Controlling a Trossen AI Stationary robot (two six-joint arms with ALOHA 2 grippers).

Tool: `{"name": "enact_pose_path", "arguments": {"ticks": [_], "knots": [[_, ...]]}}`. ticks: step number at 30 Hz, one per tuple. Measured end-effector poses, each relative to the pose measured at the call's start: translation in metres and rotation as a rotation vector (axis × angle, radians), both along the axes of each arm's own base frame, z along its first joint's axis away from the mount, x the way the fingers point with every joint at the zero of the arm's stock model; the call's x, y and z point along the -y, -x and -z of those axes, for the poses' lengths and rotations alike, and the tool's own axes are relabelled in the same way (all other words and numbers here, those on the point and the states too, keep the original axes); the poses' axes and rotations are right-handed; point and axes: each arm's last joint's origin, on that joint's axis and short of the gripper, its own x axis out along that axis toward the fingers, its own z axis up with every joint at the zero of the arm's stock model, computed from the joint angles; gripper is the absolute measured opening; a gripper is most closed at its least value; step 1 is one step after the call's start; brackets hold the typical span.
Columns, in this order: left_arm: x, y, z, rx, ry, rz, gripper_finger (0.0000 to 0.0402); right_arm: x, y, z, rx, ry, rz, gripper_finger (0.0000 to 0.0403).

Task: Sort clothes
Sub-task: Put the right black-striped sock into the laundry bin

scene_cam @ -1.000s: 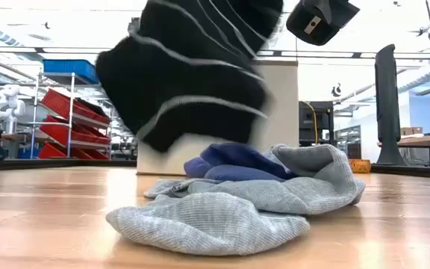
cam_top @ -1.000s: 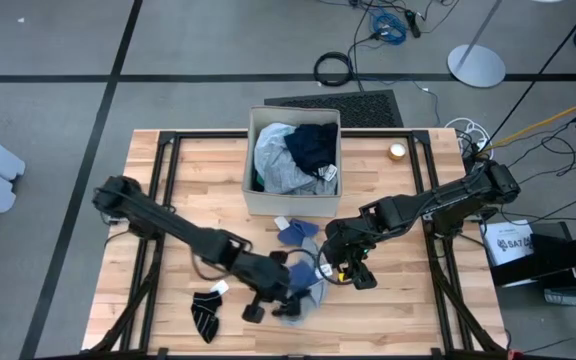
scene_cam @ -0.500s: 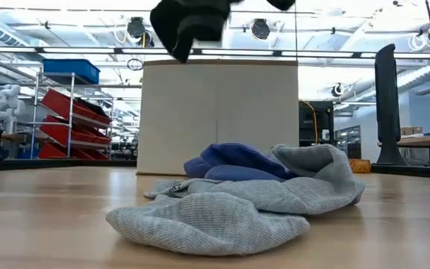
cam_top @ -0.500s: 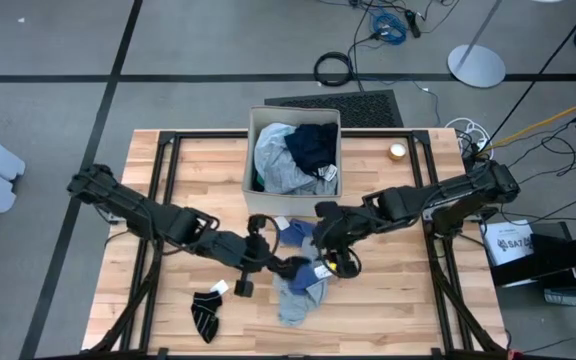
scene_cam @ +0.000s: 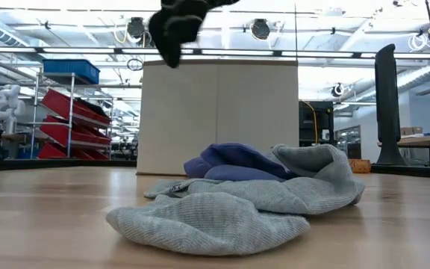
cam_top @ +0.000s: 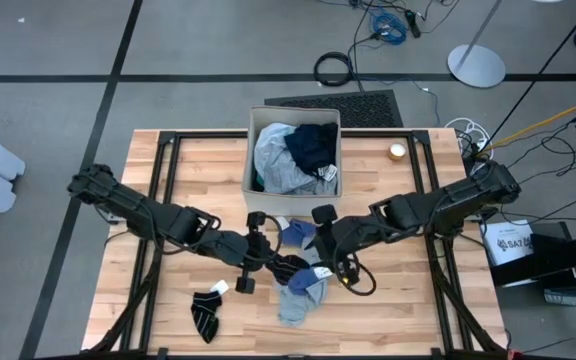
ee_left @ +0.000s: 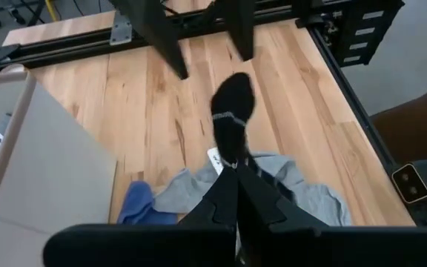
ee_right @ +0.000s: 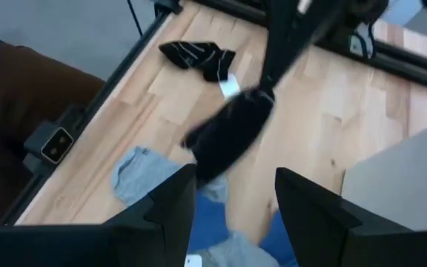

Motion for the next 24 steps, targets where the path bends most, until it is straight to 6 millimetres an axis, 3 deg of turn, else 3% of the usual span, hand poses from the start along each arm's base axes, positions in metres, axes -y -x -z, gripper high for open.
{"name": "enact_pose_path", "arguments": {"ticks": [10,24], "knots": [[0.001,-0.002,-0.002,0.029,0.011,0.0,0.0,-0.011,-0.004,-0.005,0.092,-0.022,-0.035,0.0173],[0.003,-0.006,0.001,0.035,-0.003,0.019,0.0,-0.01,-0.026,0.017,0.073,0.067,-0.007,0.0173]]}}
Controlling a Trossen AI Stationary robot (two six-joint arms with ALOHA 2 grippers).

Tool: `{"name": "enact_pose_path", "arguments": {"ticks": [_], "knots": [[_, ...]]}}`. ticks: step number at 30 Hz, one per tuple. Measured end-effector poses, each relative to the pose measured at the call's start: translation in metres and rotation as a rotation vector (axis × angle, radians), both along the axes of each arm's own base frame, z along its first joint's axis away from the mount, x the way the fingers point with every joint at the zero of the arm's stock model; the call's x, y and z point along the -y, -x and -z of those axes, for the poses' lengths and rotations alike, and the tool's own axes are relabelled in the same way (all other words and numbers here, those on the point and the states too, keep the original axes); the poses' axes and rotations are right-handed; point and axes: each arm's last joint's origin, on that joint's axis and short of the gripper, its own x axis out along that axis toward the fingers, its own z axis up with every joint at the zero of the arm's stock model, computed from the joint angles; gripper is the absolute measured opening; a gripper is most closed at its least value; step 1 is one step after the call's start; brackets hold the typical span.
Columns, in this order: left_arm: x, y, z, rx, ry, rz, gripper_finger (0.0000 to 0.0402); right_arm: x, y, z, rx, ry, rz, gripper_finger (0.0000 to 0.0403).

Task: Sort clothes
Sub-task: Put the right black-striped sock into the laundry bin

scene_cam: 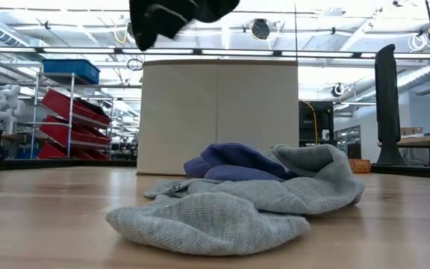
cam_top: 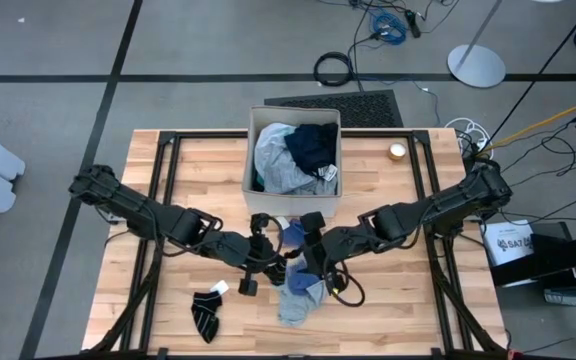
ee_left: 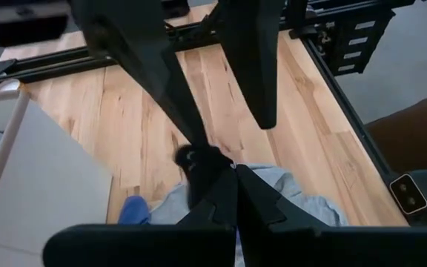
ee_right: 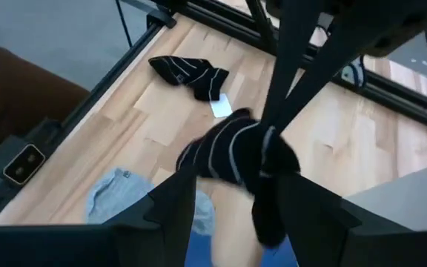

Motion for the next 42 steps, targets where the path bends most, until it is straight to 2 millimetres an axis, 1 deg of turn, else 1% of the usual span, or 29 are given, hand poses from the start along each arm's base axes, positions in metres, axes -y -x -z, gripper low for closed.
{"name": "enact_pose_path", "arguments": {"ticks": [3,7,13,17,25,27,29,31,35,36,40,42], "knots": [[0.0,0.0,0.0,-0.004,-0.001,0.0,0.0,0.003,0.0,-0.002,0.017,0.014,-0.001,0.0173],[0.0,0.0,0.0,-0.005,-0.002,0.0,0.0,0.004,0.003,-0.014,0.085,0.006,-0.012,0.0173],[0.0,0.0,0.001,-0.007,-0.003,0.002,0.0,-0.004,0.005,-0.017,0.113,0.011,-0.059,0.0173],[0.0,0.0,0.0,-0.005,-0.007,0.006,0.0,-0.004,0.004,-0.011,0.079,0.028,-0.063,0.0173],[0.0,0.0,0.0,0.0,-0.003,0.006,0.0,-0.002,-0.011,0.007,0.036,0.043,-0.034,0.0169],[0.0,0.0,0.0,0.0,-0.003,0.006,0.0,-0.002,-0.013,0.009,0.028,0.048,-0.033,0.0157],[0.0,0.0,0.0,-0.001,-0.001,0.009,0.0,-0.001,-0.013,0.01,0.026,0.05,-0.027,0.0134],[0.0,0.0,0.0,-0.005,0.007,0.022,0.0,0.002,-0.014,0.01,0.024,0.051,-0.018,0.0101],[0.001,0.0,0.0,0.0,0.01,0.022,0.0,0.004,-0.014,0.009,0.026,0.054,-0.01,0.0019],[0.001,0.0,-0.001,0.003,0.012,0.023,0.0,0.004,-0.014,0.009,0.029,0.063,0.001,0.001],[0.001,-0.001,-0.001,0.009,0.014,0.023,0.0002,0.005,-0.014,0.009,0.033,0.082,0.025,0.0004],[0.0,-0.001,-0.001,0.016,0.005,0.004,0.0011,0.006,-0.014,0.009,0.037,0.099,0.046,0.0002]]}}
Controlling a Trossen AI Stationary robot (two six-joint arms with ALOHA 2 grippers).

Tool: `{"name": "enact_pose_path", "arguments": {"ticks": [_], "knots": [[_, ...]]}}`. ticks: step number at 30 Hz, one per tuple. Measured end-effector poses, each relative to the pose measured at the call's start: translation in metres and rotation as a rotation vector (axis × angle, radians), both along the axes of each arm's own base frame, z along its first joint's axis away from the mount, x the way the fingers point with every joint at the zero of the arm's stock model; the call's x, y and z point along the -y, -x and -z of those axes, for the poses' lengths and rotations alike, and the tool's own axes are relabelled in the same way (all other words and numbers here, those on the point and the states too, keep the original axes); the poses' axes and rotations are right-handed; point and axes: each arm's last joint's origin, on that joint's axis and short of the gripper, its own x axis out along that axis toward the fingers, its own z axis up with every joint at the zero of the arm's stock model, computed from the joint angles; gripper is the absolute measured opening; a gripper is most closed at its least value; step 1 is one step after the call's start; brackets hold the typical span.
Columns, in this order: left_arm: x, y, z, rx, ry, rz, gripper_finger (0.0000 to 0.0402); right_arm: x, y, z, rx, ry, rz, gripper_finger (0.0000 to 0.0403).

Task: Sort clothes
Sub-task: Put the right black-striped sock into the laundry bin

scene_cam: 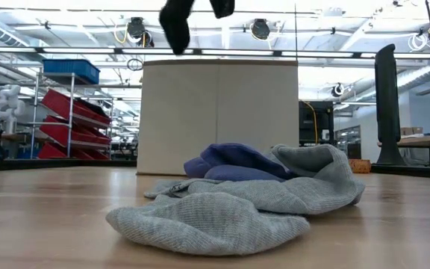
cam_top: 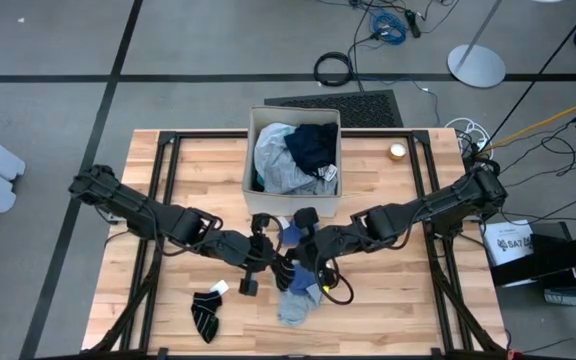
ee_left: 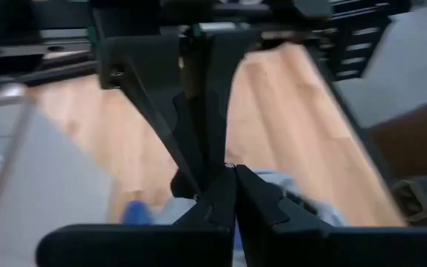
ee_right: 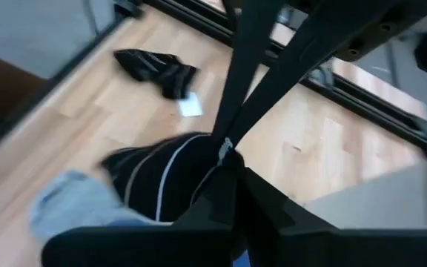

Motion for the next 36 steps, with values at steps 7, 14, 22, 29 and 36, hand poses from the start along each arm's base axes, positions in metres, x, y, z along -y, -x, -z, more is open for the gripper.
{"name": "enact_pose_path", "arguments": {"ticks": [7,14,22,29,36], "knots": [[-0.011,0.004,0.005,-0.012,-0.225,-0.242,0.0085,0.021,0.015,-0.007,-0.041,0.167,0.177,0.0001],[-0.019,0.012,0.002,-0.012,-0.321,-0.376,0.0161,0.083,0.023,-0.026,-0.056,0.15,0.276,0.0],[-0.024,0.033,-0.001,-0.079,-0.254,-0.442,0.0168,0.207,0.034,-0.051,0.142,-0.051,0.524,0.0],[-0.025,0.034,0.003,-0.096,-0.264,-0.443,0.0169,0.268,0.031,-0.049,0.306,-0.336,0.585,0.0],[-0.025,0.034,0.003,-0.096,-0.273,-0.441,0.0169,0.285,-0.006,-0.016,0.349,-0.437,0.552,0.0]]}}
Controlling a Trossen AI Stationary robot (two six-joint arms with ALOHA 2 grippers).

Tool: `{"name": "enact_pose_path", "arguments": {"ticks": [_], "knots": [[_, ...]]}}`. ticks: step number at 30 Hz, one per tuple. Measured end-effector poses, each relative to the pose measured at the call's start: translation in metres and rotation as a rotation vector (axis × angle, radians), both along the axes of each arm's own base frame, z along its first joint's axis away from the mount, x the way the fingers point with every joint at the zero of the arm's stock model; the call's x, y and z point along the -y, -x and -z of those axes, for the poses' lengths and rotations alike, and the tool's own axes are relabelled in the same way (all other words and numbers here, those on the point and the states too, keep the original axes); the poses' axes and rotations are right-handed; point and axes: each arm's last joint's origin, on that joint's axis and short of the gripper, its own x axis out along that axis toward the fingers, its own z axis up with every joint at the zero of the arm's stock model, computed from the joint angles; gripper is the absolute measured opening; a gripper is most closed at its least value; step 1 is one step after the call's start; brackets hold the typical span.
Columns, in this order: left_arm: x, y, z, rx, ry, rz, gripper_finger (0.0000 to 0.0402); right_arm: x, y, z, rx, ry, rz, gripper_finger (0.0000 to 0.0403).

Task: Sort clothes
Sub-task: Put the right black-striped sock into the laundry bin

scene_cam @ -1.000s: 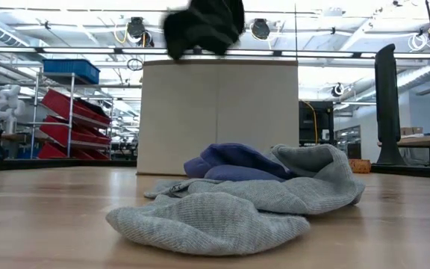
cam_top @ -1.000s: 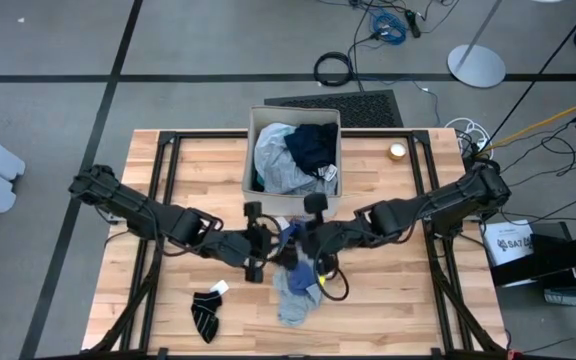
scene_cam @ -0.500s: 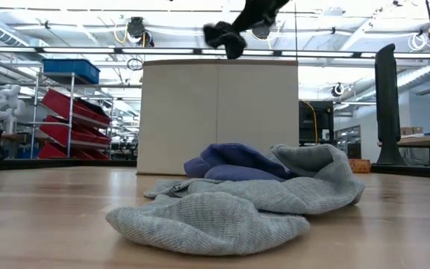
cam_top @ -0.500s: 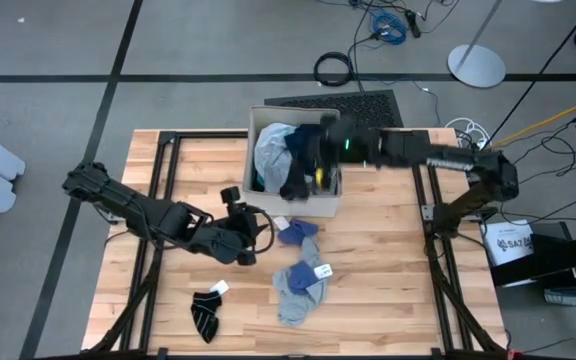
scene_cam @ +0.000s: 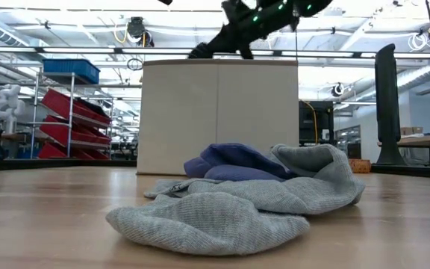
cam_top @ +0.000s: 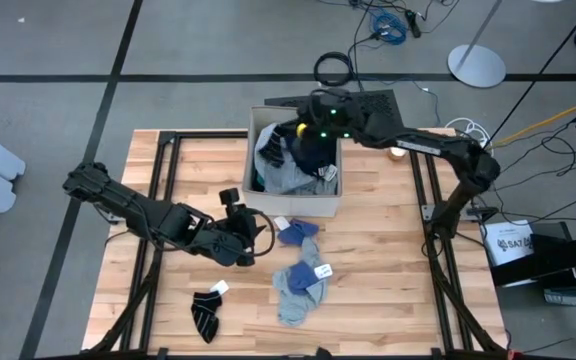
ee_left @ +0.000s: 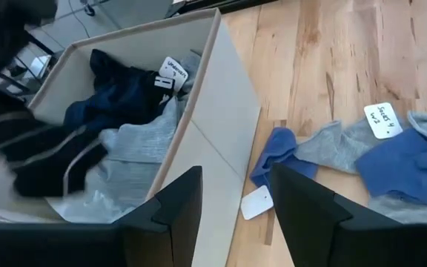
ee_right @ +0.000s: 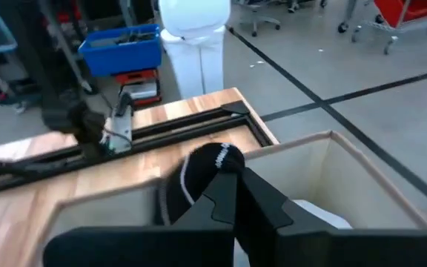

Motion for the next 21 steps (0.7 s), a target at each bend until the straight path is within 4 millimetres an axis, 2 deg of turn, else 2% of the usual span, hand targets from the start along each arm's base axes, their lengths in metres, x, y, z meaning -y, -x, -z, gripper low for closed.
{"name": "enact_pose_path", "arguments": {"ticks": [5,12,17,21], "knots": [[0.0,0.0,0.0,-0.006,-0.013,0.01,0.0169,0.015,-0.021,0.03,0.012,-0.057,0.139,0.0],[0.0,0.0,0.0,-0.008,-0.014,0.01,0.0169,0.025,-0.036,0.067,-0.068,-0.075,0.201,0.0],[0.0,0.0,0.0,-0.008,-0.014,0.01,0.0169,0.027,-0.038,0.075,-0.102,-0.076,0.24,0.0005],[0.0,0.0,0.0,-0.007,-0.013,0.01,0.0169,0.026,-0.035,0.069,-0.107,-0.037,0.227,0.0035]]}}
